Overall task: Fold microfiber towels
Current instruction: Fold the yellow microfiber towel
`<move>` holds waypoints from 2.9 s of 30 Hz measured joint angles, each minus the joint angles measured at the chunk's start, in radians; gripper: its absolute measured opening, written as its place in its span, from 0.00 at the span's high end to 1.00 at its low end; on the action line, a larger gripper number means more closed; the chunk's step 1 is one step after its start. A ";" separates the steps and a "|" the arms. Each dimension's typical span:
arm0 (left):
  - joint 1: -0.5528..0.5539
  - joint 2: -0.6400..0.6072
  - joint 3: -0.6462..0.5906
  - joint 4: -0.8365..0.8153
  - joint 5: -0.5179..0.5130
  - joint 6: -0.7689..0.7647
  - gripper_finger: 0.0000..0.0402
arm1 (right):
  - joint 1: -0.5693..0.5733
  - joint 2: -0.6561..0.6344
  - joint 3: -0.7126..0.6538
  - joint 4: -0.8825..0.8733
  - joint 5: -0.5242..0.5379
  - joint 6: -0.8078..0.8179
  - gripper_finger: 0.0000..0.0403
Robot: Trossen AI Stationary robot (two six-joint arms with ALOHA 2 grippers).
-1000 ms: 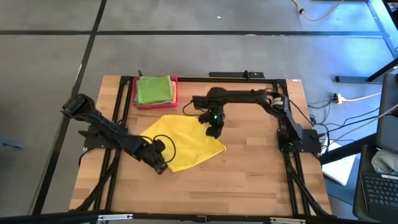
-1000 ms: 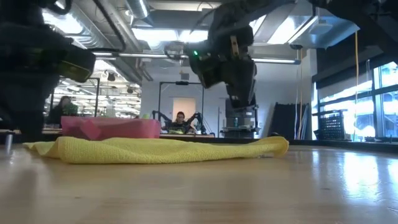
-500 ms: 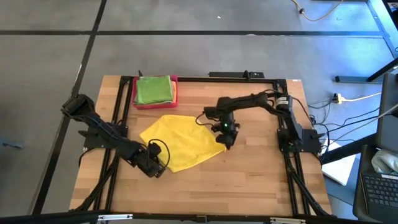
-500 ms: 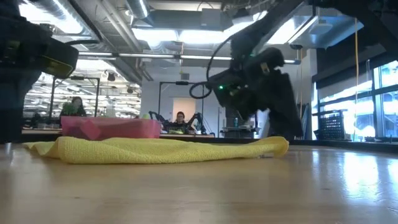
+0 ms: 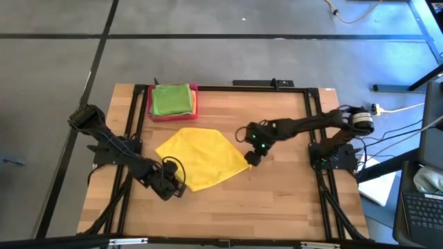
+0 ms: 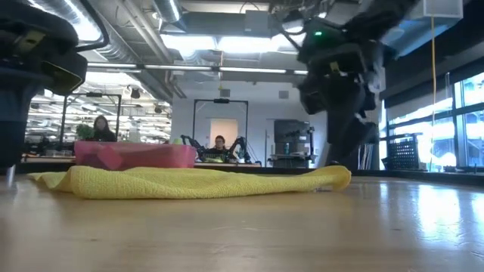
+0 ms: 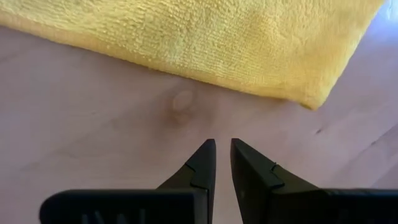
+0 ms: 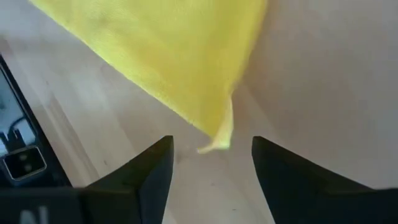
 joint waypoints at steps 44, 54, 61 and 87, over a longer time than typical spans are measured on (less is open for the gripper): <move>0.021 0.000 0.136 0.131 -0.215 -0.022 0.90 | -0.016 0.100 -0.211 0.673 -0.308 0.390 0.74; 0.022 0.000 0.136 0.133 -0.272 0.003 0.90 | -0.142 0.098 -0.208 1.340 -0.300 0.862 0.94; 0.021 0.000 0.135 0.133 -0.365 0.042 0.90 | -0.181 0.098 -0.208 1.365 -0.197 0.952 0.98; 0.135 0.055 0.134 -0.168 -0.295 0.245 0.90 | -0.158 0.099 -0.177 1.074 0.115 0.306 0.97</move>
